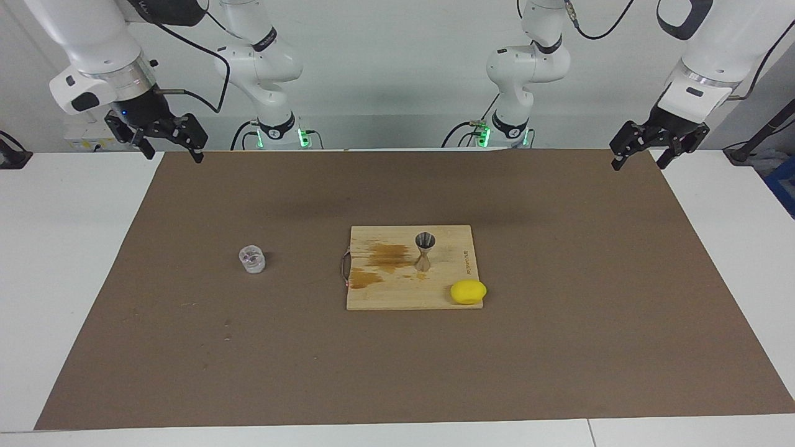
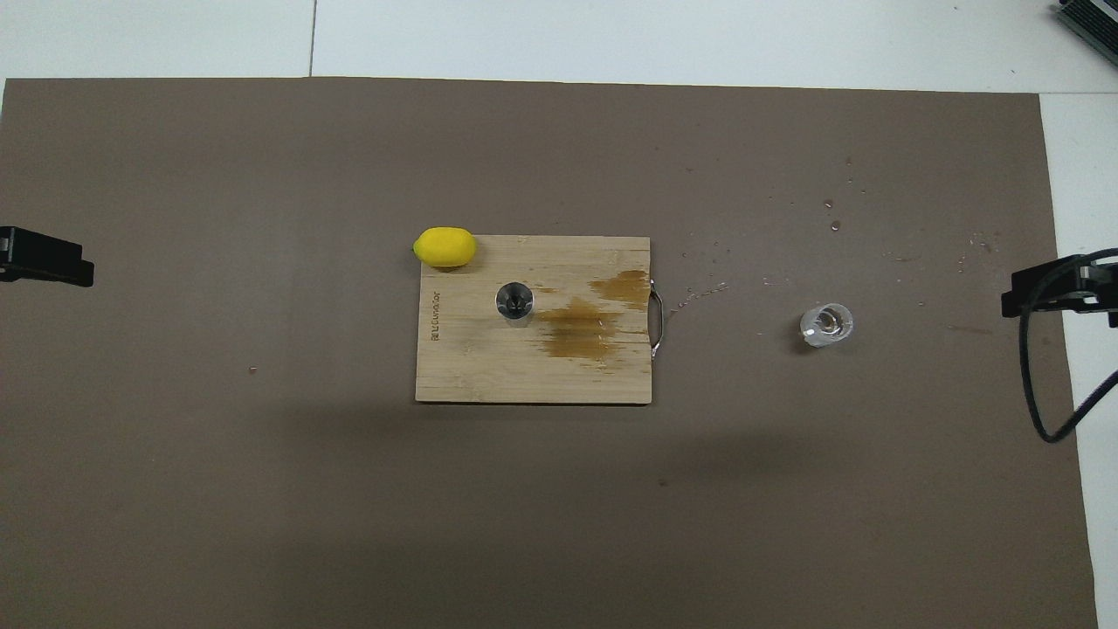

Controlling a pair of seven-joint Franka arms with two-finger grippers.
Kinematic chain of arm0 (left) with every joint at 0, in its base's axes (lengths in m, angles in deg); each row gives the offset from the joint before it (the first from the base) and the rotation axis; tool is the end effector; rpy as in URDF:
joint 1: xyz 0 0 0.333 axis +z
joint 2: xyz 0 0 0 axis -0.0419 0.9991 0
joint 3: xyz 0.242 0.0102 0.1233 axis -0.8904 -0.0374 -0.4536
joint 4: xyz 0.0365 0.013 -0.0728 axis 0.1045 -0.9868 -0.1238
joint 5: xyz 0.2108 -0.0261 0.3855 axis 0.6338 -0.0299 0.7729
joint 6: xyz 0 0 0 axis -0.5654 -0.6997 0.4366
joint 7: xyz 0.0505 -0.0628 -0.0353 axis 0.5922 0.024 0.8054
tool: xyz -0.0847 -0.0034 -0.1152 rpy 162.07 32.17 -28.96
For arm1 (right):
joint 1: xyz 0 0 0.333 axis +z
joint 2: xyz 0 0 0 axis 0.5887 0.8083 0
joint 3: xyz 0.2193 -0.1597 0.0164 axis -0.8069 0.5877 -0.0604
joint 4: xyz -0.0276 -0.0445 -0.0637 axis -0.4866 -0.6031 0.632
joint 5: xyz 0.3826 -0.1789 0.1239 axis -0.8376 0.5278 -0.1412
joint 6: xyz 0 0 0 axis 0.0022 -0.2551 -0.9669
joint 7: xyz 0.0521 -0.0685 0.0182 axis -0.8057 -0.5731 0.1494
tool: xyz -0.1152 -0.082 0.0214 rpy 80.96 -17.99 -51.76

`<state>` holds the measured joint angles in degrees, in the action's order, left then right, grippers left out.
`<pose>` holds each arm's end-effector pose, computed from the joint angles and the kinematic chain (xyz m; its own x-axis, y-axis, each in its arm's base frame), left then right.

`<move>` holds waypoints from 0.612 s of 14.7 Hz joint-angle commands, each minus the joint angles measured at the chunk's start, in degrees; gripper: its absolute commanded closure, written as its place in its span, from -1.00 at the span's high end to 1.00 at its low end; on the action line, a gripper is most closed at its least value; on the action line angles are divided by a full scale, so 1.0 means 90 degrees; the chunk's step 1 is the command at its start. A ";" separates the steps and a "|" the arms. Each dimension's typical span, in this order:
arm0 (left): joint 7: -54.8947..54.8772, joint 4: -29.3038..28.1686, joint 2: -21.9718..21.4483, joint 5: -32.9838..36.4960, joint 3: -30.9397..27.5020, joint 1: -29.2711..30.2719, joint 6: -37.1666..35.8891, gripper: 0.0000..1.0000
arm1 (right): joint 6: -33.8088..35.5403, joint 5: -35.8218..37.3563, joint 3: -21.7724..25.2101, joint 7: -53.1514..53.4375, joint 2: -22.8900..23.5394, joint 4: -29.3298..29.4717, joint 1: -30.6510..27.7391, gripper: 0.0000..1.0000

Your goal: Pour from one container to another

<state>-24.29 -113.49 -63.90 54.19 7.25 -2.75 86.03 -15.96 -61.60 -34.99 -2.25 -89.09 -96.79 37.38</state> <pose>0.6007 0.0028 0.5582 0.9986 -0.0441 0.0300 -0.0444 -0.9990 0.0083 0.5798 -0.0339 0.5569 0.9915 -0.1206 -0.0480 -0.1198 -0.9926 0.0195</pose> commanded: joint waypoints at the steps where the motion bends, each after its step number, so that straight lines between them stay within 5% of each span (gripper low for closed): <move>1: 0.0060 0.0066 0.0010 0.0090 0.0014 -0.0001 0.0020 1.00 | -0.0092 -0.0067 -0.0018 0.0077 -0.0263 -0.0334 -0.0029 1.00; 9: 0.0060 0.0056 0.0000 0.0090 0.0014 -0.0001 0.0000 1.00 | -0.0112 -0.0067 -0.0009 0.0175 -0.0253 -0.0305 0.0059 1.00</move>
<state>-24.29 -113.49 -63.90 54.19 7.26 -2.75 86.03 -16.01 -61.60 -35.00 -1.92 -89.89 -97.73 37.55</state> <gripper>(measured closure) 0.000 0.000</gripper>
